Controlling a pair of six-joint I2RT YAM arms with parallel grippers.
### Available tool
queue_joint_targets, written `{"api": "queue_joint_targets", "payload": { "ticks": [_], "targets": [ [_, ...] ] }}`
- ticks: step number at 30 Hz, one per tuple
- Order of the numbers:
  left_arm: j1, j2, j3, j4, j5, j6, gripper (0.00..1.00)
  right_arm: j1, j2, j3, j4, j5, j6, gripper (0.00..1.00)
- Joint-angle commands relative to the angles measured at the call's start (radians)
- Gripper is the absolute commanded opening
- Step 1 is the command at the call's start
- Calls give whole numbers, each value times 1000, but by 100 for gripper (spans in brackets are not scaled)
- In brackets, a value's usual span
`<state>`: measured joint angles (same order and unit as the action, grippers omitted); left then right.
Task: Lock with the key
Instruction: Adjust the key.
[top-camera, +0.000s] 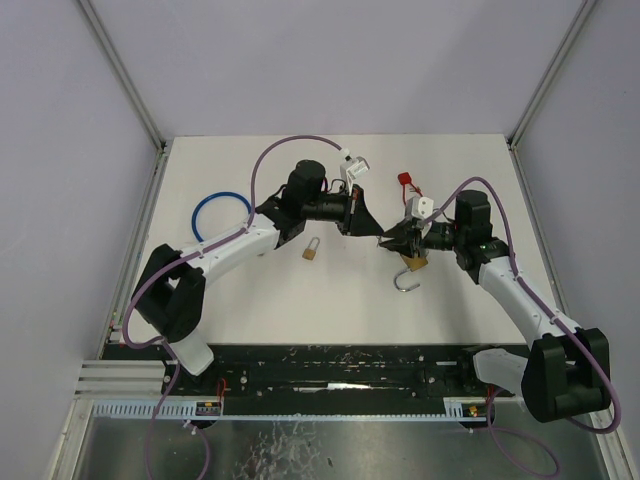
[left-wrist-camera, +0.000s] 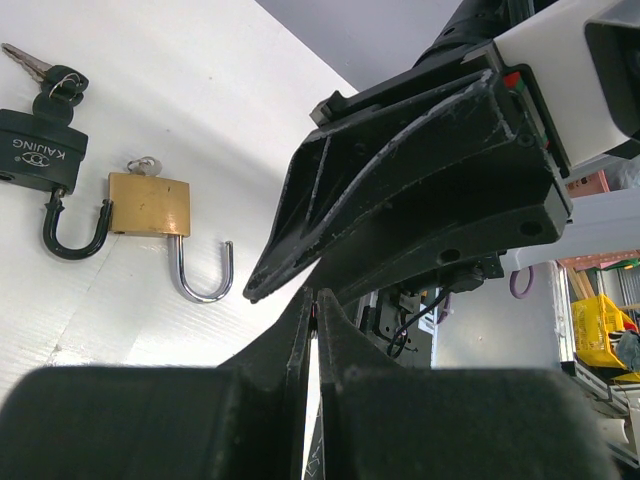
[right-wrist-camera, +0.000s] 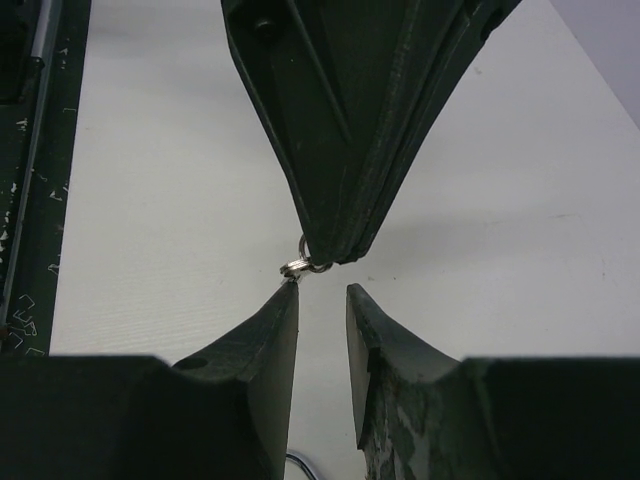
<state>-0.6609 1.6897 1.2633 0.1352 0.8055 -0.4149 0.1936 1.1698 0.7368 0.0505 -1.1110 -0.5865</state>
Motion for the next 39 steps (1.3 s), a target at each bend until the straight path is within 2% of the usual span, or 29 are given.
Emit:
{"api": "queue_joint_targets", "payload": {
  "ticks": [1,6,15,32,39],
  "targets": [
    [-7,-15,-13,73,17,-5,0,16,-31,-2,-1,-53,-11,32],
    [-6,-17,-19,78,17,-8,0,19,-33,-4,-15,-54,-15,33],
    [-6,-25,-29,86,23,-15,0,20,-33,-17,70,-3,74,31],
    [-7,-27,-36,80,18,-24,0,20,-41,-17,47,-50,65,22],
    [-7,-24,-38,82,6,-32,0,25,-47,-17,48,-88,75,12]
  ]
}}
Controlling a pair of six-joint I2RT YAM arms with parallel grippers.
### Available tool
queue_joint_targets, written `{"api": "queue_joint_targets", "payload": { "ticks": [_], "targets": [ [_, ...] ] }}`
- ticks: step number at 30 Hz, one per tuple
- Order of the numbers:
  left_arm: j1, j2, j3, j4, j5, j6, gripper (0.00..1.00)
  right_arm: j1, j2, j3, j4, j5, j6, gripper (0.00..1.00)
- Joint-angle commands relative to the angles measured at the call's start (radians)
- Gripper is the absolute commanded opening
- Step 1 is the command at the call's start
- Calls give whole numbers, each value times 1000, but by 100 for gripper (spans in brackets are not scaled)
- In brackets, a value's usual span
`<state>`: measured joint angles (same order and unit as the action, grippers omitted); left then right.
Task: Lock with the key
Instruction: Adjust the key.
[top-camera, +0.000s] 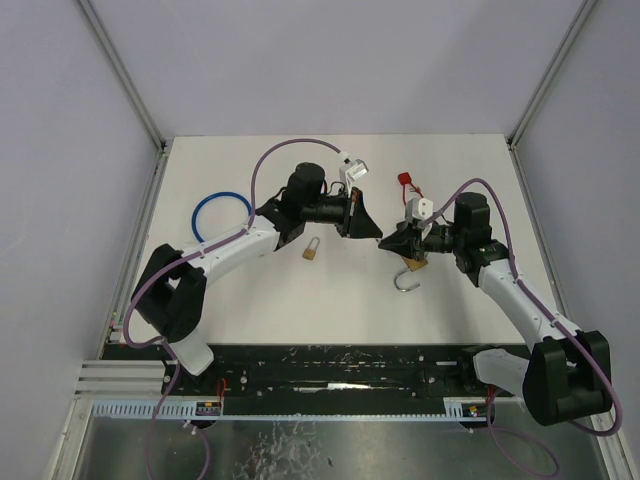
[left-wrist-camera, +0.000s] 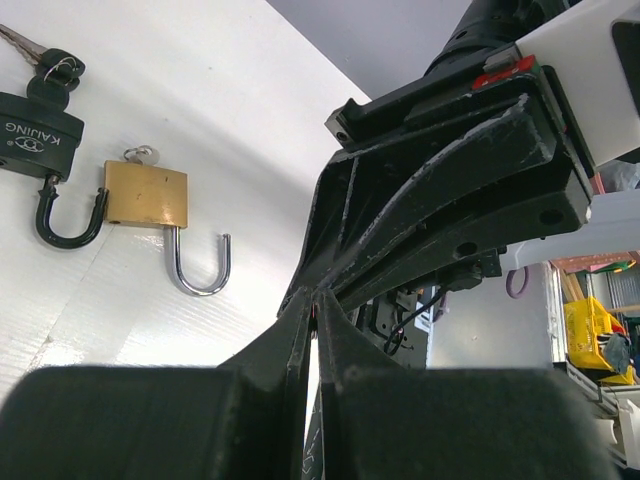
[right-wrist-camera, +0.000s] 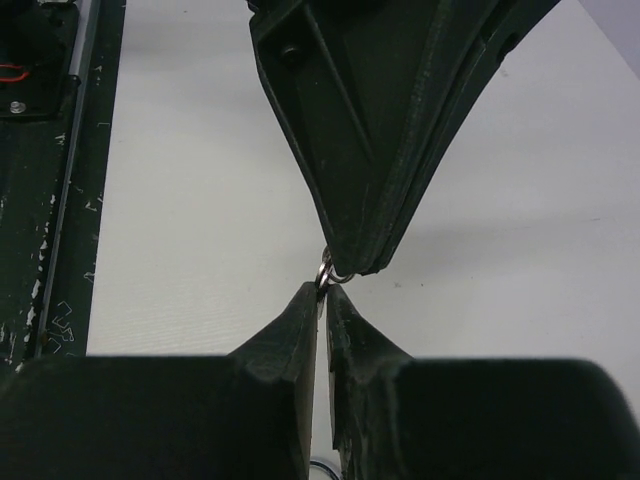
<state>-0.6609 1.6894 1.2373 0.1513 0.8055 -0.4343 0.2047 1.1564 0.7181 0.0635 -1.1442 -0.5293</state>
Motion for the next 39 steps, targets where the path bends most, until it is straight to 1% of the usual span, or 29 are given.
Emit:
{"api": "queue_joint_targets", "payload": {
  "ticks": [1,5,7,11,14,19,22,26,29,33,39],
  "targets": [
    [-7,-22,-11,62,-1,-15,0,14,-36,1,34,-61,19,11],
    [-6,-17,-4,40,-31,-12,1,17,-40,-2,31,-69,25,4],
    [-6,-16,-4,35,-38,-13,3,18,-43,-3,25,-64,24,0],
    [-4,-14,2,13,-48,-14,8,17,-43,-4,40,-41,59,0],
    [-5,-10,6,-10,-61,-18,18,17,-41,-14,96,-23,144,0],
    [0,-6,18,-57,-91,-21,31,17,-41,-46,187,-20,259,0],
    [12,-28,-1,-53,-129,-33,37,17,-44,-56,186,-12,275,0],
    [43,-86,-58,-2,-153,-67,47,15,-49,-68,181,-2,287,0],
    [69,-134,-110,42,-155,-96,48,14,-50,-78,192,6,305,0],
    [84,-190,-184,91,-174,-126,48,11,-49,-89,214,19,343,0],
    [84,-220,-282,194,-155,-211,47,9,-44,-108,240,22,388,0]
  ]
}}
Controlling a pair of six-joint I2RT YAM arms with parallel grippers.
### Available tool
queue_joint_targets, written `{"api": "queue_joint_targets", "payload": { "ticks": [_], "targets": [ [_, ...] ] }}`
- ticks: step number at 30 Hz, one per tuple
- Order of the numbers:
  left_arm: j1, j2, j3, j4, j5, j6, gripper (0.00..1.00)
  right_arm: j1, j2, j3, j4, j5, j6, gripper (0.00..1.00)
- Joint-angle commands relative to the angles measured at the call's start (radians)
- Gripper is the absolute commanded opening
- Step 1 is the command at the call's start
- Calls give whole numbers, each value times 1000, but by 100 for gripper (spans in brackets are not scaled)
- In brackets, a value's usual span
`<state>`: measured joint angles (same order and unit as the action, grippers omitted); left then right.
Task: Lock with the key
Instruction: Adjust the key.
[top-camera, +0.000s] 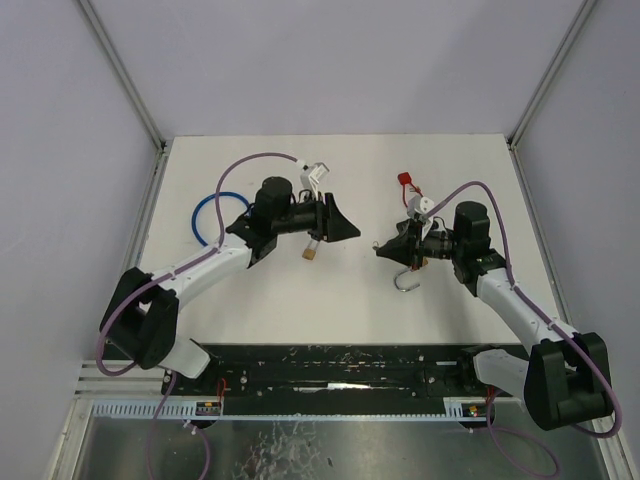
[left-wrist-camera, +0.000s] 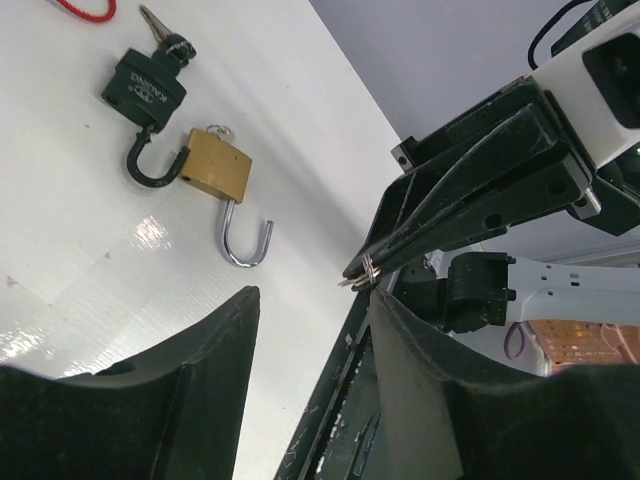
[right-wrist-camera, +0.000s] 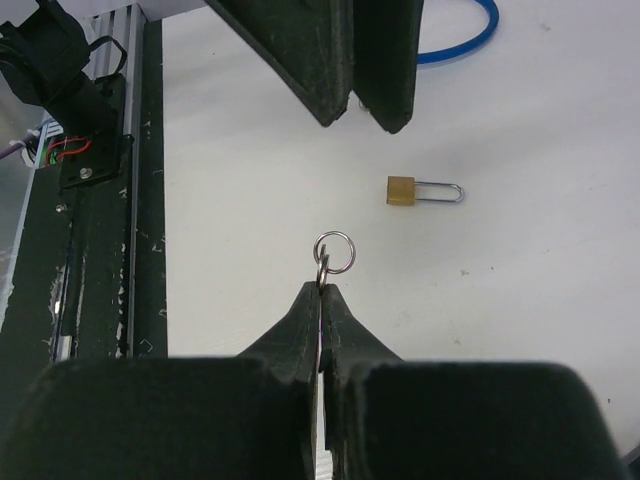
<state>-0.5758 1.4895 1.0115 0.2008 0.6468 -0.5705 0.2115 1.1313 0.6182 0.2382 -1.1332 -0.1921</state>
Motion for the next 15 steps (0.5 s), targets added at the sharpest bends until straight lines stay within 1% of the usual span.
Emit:
{"api": "queue_joint_targets", "payload": {
  "ticks": [1,5,15],
  "targets": [
    [0,-22,-74,170,6,-92,47,2,-18,-11,68,15,57,0],
    [-13,-17,-104,223,12,-127,47,3,-16,-14,67,25,60,0],
    [-73,56,-45,248,15,-158,44,3,-13,-20,73,32,61,0]
  ]
}}
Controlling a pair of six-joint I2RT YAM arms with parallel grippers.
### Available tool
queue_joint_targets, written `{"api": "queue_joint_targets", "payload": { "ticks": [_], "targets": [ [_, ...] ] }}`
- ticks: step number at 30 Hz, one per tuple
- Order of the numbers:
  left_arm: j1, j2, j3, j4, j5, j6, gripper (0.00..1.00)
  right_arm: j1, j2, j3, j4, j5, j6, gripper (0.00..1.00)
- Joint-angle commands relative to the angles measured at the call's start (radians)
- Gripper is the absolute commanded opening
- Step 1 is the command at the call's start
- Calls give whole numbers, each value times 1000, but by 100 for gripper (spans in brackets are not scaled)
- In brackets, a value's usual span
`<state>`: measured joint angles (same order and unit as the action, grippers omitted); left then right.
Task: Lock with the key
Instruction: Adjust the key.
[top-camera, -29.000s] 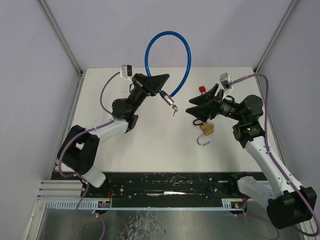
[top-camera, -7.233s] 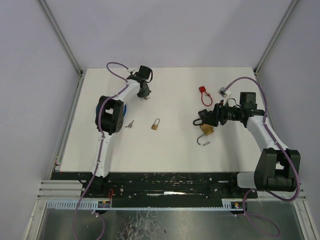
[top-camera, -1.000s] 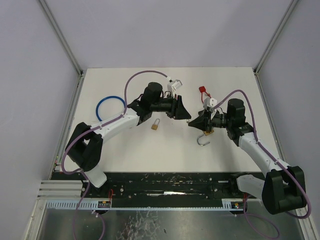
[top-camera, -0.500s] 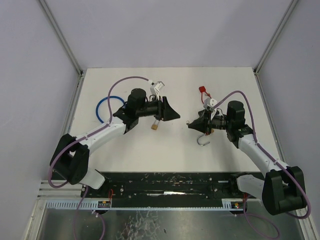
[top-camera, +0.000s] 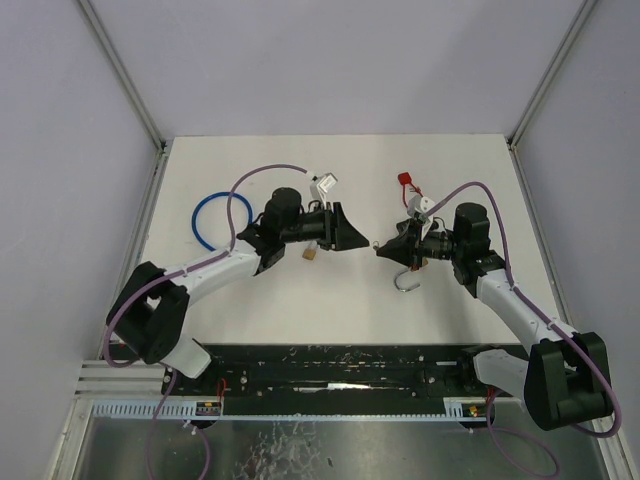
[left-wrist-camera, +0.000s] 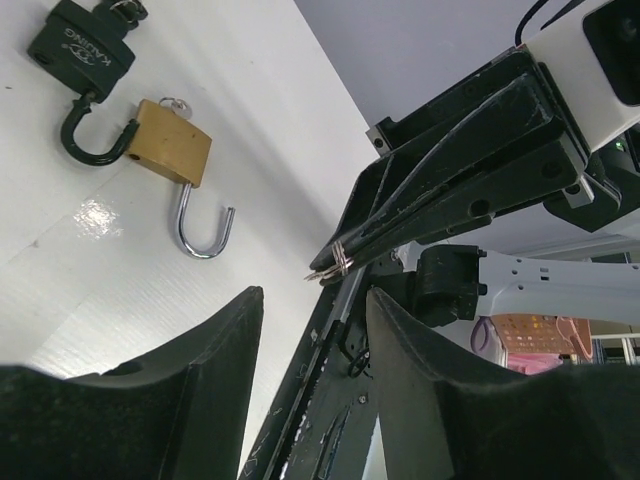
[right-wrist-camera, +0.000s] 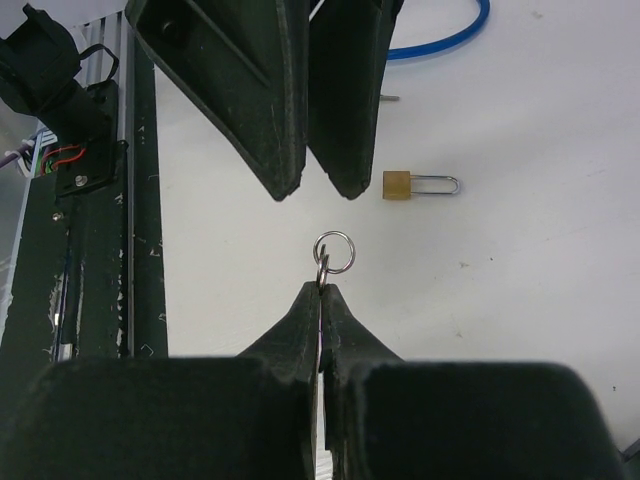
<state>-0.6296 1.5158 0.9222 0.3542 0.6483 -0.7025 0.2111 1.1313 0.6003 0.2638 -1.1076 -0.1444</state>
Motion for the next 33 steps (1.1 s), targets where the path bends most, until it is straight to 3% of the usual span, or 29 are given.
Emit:
{"api": "queue_joint_targets", "payload": {
  "ticks": [1,17,25,29,33],
  "targets": [
    [-25,36,52,94,15,-27,44,4,-13,-2,49,6,14,0],
    [-55,102,112,89,45,-38,21,2,-11,-5,45,-1,9,0],
    [-58,114,111,97,59,-41,18,2,-10,-3,46,0,7,0],
    [-58,117,116,95,63,-43,2,3,-10,-3,42,-1,2,0],
    [-58,115,119,88,57,-44,0,2,-11,-1,26,-8,-15,0]
  ]
}}
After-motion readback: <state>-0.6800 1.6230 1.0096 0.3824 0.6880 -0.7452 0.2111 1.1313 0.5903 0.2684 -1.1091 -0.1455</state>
